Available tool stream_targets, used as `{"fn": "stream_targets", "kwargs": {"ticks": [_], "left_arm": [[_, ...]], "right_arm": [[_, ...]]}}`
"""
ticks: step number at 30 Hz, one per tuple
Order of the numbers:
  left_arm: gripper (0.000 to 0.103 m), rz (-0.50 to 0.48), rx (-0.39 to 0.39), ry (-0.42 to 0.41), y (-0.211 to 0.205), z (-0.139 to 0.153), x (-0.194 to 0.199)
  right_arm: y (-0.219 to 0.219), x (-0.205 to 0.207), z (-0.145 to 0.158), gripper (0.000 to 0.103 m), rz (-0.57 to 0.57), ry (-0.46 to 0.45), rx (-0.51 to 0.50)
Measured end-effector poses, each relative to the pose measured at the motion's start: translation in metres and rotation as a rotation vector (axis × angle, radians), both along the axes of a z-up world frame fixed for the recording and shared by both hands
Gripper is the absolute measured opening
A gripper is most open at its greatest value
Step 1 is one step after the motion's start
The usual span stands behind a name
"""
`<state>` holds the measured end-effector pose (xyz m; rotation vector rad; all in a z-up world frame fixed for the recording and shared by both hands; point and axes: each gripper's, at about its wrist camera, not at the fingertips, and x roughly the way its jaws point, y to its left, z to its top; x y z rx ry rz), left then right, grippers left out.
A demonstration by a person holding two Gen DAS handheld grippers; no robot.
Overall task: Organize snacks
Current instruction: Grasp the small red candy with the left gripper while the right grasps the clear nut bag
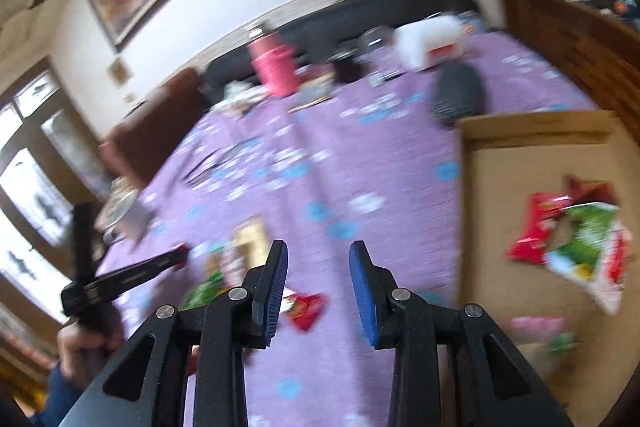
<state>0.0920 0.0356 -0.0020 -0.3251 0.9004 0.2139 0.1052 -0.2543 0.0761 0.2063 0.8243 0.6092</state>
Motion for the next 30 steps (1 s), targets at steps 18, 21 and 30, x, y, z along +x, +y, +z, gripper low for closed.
{"fn": "stream_targets", "kwargs": {"ticks": [18, 21, 30], "left_arm": [[0.007, 0.024, -0.153, -0.091, 0.036, 0.022, -0.012], [0.007, 0.033, -0.177, -0.094, 0.040, 0.022, -0.014], [0.007, 0.026, -0.194, -0.104, 0.040, 0.025, -0.016]], "right_arm": [[0.144, -0.011, -0.005, 0.035, 0.228, 0.112, -0.142], [0.167, 0.002, -0.016, 0.035, 0.226, 0.128, -0.235], [0.200, 0.016, -0.050, 0.029, 0.215, 0.141, -0.425]]}}
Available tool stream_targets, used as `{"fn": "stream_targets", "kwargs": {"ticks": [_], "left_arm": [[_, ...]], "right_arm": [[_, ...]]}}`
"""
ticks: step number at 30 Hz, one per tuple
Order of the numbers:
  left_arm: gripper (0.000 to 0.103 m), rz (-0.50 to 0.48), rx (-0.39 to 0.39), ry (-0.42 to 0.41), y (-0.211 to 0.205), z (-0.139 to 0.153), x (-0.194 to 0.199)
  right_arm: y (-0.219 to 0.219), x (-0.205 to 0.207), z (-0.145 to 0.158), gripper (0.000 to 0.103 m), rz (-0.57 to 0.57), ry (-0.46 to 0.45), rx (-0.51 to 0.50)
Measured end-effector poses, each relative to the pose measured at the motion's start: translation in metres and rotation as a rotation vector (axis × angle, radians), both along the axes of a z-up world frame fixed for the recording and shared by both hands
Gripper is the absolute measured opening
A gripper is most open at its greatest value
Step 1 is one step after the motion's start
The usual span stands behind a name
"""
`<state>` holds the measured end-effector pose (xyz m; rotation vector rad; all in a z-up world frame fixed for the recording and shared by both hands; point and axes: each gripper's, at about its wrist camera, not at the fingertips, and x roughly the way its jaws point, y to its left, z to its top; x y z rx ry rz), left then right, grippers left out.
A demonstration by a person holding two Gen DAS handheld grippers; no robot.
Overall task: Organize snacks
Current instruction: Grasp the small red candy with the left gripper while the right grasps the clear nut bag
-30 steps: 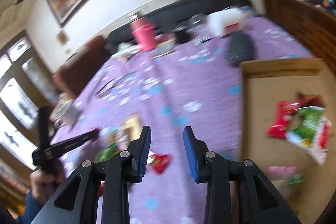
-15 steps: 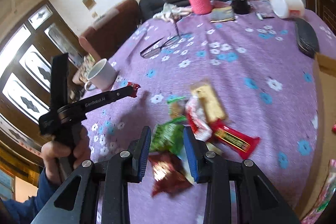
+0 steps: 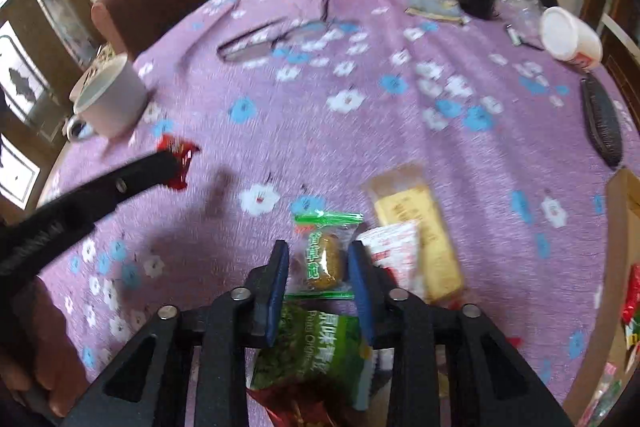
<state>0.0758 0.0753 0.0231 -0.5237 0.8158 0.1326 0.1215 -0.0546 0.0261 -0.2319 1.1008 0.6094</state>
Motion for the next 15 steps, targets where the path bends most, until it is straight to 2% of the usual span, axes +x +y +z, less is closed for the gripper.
{"fn": "stream_targets", "kwargs": {"ticks": [4, 8, 11, 15], "left_arm": [[0.007, -0.005, -0.002, -0.010, -0.001, 0.001, -0.001], [0.007, -0.024, -0.006, -0.036, -0.005, 0.004, -0.003], [0.007, -0.053, -0.005, -0.061, -0.013, 0.007, -0.003], [0.007, -0.117, 0.017, -0.100, -0.036, 0.012, -0.003]], "right_arm": [[-0.005, -0.006, 0.006, 0.022, -0.014, -0.070, 0.036], [-0.029, -0.020, 0.033, 0.022, -0.040, -0.148, 0.201], [-0.055, -0.030, 0.048, 0.022, -0.081, -0.211, 0.254], [-0.092, -0.036, 0.048, 0.022, -0.153, -0.226, 0.319]]}}
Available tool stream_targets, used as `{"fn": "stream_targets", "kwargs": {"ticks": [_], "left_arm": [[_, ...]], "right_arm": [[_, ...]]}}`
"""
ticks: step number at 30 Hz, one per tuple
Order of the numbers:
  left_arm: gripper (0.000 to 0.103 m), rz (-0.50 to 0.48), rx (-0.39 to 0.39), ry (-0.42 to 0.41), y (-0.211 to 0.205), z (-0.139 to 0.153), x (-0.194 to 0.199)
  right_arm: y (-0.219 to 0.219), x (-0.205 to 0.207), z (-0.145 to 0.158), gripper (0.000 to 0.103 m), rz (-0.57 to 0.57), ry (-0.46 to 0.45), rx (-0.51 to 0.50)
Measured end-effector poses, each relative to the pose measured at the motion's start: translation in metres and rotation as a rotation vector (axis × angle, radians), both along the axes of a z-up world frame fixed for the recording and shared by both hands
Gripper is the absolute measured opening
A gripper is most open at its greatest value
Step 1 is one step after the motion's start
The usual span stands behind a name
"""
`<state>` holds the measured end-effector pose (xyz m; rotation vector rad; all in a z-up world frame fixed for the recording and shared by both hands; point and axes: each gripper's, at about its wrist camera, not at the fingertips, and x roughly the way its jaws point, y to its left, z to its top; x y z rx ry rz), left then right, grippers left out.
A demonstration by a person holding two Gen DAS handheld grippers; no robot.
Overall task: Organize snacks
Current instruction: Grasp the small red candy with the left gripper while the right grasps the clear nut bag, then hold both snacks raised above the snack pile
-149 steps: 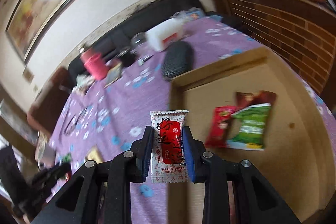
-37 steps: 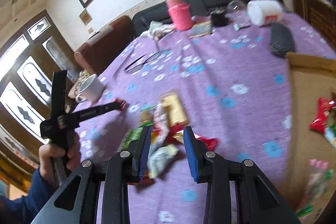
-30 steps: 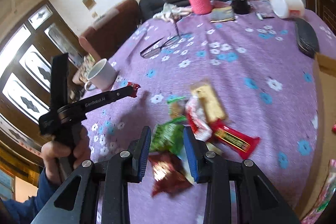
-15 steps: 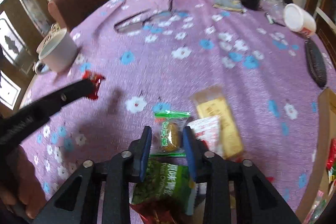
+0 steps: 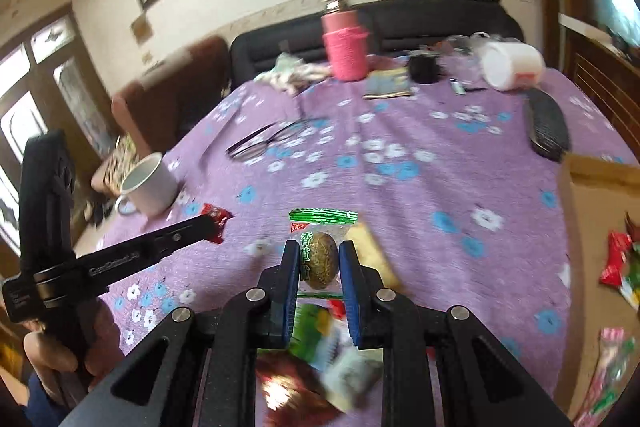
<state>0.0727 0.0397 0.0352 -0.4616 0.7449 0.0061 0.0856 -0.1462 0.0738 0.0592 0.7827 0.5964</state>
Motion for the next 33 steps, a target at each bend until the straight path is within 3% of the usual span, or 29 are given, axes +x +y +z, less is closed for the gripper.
{"fn": "stream_targets", "kwargs": {"ticks": [8, 26, 33], "left_arm": [[0.007, -0.125, 0.097, -0.080, -0.046, 0.009, -0.004], [0.007, -0.111, 0.238, -0.094, -0.061, 0.009, -0.008], [0.007, -0.123, 0.258, -0.108, -0.066, 0.013, -0.012]], "right_arm": [[-0.026, 0.010, -0.008, 0.021, -0.042, 0.031, 0.043], [-0.017, 0.006, -0.011, 0.022, -0.024, 0.025, 0.023], [-0.017, 0.009, -0.015, 0.022, -0.034, 0.030, 0.017]]}}
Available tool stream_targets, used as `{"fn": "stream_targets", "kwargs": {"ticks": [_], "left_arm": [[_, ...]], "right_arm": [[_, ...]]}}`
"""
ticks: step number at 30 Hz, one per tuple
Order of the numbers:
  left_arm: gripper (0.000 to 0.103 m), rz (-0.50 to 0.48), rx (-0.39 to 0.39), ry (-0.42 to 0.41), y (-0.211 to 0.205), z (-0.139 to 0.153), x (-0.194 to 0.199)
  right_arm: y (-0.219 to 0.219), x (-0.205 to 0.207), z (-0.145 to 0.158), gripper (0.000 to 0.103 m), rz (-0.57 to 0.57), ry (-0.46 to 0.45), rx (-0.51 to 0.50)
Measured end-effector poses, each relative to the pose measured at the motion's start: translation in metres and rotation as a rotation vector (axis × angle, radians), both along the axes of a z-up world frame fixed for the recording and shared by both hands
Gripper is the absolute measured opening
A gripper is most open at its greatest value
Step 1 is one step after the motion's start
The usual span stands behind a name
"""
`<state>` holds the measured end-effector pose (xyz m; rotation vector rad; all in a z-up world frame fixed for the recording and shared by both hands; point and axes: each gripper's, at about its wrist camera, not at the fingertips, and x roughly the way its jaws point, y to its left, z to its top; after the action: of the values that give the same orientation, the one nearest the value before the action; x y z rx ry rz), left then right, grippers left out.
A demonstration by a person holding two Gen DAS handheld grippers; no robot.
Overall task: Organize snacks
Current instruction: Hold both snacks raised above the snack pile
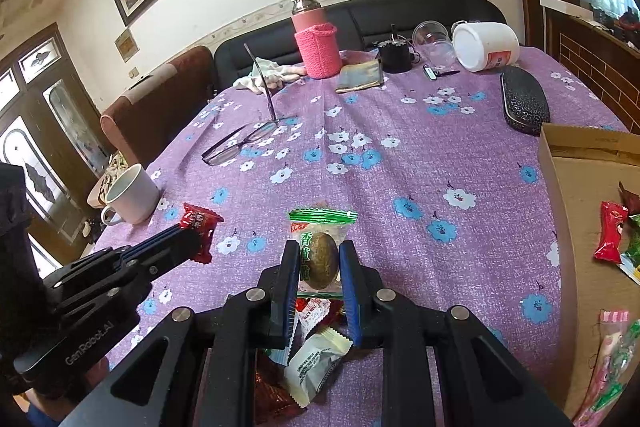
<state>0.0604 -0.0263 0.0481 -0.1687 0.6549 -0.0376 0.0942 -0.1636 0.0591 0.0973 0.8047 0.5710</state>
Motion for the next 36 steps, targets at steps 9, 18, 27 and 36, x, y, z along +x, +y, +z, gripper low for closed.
{"fn": "stream_targets", "kwargs": {"ticks": [9, 18, 27, 36], "left_arm": [[0.007, -0.004, -0.010, 0.003, 0.000, -0.001, 0.001], [0.007, 0.000, -0.015, 0.011, 0.001, -0.004, 0.002], [0.007, -0.014, -0.034, 0.011, 0.001, -0.003, 0.003], [0.007, -0.033, -0.049, 0.014, -0.002, -0.002, 0.002]], "right_arm": [[-0.006, 0.006, -0.001, 0.021, -0.024, 0.011, 0.005], [-0.008, 0.005, 0.001, 0.021, -0.033, 0.003, 0.008], [-0.009, 0.009, -0.002, 0.021, -0.045, 0.007, -0.003], [-0.005, 0.008, -0.003, 0.021, -0.033, 0.004, -0.009]]}}
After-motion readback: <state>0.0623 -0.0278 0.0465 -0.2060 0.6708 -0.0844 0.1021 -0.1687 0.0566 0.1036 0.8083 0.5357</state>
